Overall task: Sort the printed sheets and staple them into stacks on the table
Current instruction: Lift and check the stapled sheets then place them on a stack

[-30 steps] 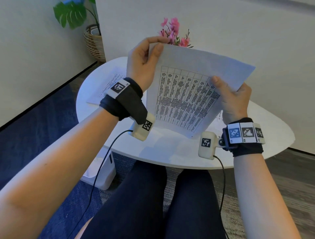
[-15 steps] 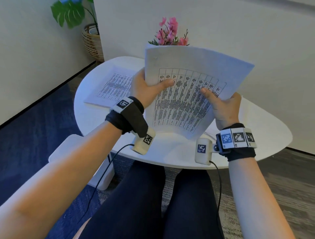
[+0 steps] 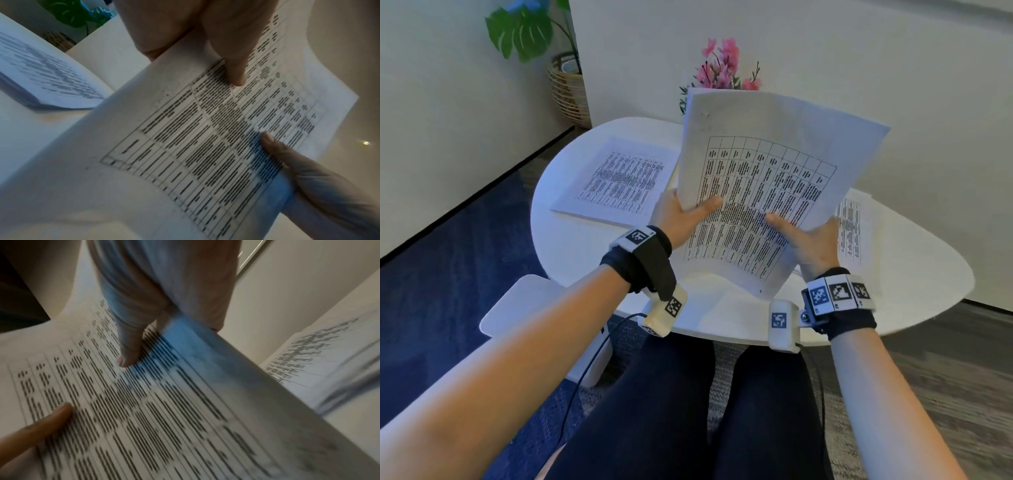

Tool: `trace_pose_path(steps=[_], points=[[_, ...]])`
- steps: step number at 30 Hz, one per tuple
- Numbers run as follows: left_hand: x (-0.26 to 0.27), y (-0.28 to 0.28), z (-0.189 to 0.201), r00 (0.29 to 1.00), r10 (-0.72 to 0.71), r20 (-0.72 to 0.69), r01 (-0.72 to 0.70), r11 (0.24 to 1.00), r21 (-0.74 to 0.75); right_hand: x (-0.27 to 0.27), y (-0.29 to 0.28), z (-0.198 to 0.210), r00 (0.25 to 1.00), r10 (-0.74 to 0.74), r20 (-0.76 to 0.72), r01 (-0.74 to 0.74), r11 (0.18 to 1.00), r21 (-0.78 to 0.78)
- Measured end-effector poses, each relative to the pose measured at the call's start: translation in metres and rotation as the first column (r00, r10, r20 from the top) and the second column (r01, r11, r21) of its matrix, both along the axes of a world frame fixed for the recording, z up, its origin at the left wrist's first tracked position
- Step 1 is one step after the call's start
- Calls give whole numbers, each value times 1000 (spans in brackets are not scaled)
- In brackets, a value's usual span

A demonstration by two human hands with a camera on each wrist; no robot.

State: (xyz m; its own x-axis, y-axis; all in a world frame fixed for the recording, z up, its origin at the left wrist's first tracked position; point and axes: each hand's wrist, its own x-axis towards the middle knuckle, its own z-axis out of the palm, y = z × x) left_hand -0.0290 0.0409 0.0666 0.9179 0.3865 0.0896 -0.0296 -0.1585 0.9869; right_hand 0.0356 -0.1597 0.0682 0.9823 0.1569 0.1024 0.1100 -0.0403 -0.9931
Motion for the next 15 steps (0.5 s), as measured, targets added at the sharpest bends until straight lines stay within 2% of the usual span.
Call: trace_pose_path(steps=[3, 10, 15], points=[[0, -3, -16, 997, 30, -70, -28, 999, 22, 0, 1, -14, 1000, -6, -16, 6, 999, -39], [1, 0, -25, 996, 72, -54, -72, 997, 15, -1, 8, -20, 998, -61, -33, 58, 996, -72], [-6, 4, -34, 993, 92, -68, -92, 996, 5, -1, 18, -32, 987, -90, -135, 68, 985, -161]])
